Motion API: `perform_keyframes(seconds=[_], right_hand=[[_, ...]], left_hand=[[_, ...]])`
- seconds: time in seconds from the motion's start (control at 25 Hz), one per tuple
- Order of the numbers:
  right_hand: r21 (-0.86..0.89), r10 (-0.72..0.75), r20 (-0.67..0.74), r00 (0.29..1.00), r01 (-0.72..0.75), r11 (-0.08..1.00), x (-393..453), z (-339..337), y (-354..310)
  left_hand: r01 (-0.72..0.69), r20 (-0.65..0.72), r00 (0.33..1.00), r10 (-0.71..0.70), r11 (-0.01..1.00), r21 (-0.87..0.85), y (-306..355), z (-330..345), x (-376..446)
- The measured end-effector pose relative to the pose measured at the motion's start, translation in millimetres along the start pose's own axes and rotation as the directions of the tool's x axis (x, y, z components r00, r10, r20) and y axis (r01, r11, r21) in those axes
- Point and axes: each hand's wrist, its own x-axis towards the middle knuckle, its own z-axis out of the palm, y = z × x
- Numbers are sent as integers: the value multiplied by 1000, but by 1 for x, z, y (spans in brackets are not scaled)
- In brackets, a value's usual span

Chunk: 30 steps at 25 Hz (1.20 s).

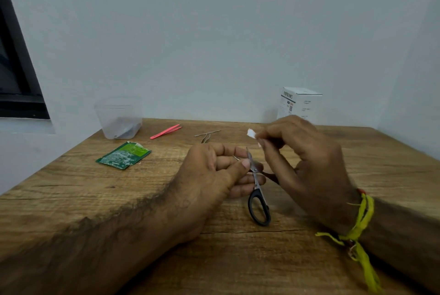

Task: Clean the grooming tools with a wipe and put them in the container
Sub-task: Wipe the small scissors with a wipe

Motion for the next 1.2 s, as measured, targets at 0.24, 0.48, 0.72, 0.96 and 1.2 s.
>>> perform_keyframes(seconds=[0.24, 0.48, 0.72, 0.96, 1.2], right_hand=[[-58, 29, 203, 979, -18, 998, -3, 3, -5], [-43, 22, 229, 973, -13, 999, -3, 1, -6], [-80, 13, 252, 968, 7, 997, -5, 1, -6], [-31, 39, 314, 949, -31, 999, -2, -1, -9], [30, 109, 90, 990, -112, 993, 0, -14, -14]], left_hand=[[-1, -18, 1000, 1, 1000, 21, -2, -2, 1], [-12, -11, 1000, 13, 999, 39, -1, -3, 1], [7, -3, 1000, -7, 999, 42, 1, -3, 0], [78, -11, 997, -78, 997, -15, 4, -5, 1], [75, -18, 997, -76, 997, -33, 6, -6, 4]])
